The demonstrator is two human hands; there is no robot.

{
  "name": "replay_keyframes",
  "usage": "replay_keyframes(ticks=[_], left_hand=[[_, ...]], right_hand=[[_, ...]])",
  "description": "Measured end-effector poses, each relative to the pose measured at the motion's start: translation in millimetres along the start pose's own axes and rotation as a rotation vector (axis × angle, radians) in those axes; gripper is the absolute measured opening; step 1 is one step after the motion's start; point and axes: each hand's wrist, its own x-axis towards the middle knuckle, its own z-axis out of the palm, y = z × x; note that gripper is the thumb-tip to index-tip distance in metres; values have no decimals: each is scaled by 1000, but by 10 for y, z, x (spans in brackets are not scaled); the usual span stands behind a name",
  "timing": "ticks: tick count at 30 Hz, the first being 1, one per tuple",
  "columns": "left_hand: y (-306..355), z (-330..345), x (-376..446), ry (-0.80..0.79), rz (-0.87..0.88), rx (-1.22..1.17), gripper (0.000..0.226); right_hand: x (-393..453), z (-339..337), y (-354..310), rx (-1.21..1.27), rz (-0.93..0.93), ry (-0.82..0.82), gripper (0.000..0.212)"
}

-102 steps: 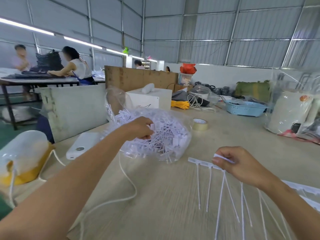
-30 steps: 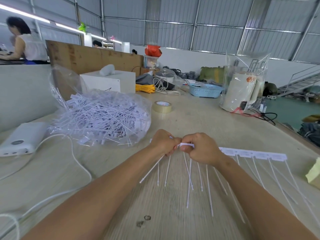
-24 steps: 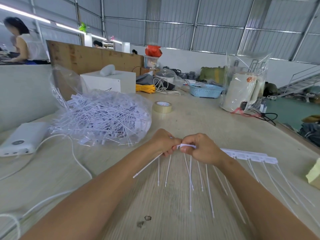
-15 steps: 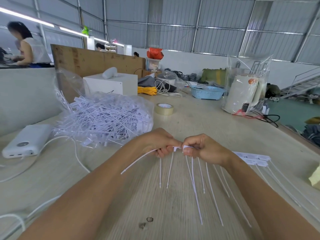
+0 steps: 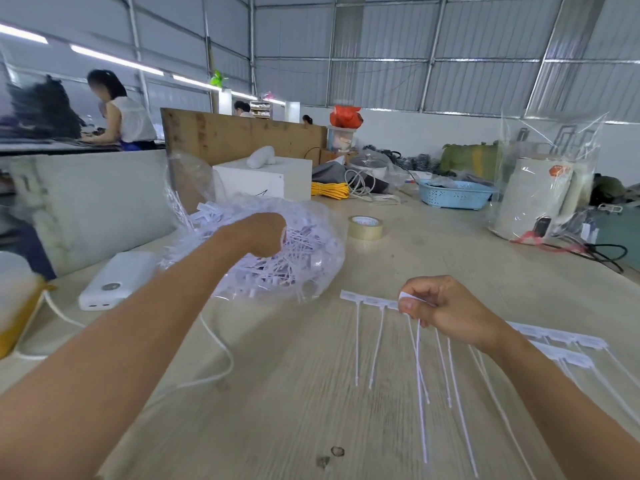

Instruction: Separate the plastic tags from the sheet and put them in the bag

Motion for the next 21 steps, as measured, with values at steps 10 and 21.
replay_keyframes(ticks=[10,21], left_hand=[[151,603,448,385,192,362,60],[606,227,-84,-27,-62,586,44]], right_hand=[[26,7,99,-31,24,-29,27],[14,13,89,5,40,32,15]])
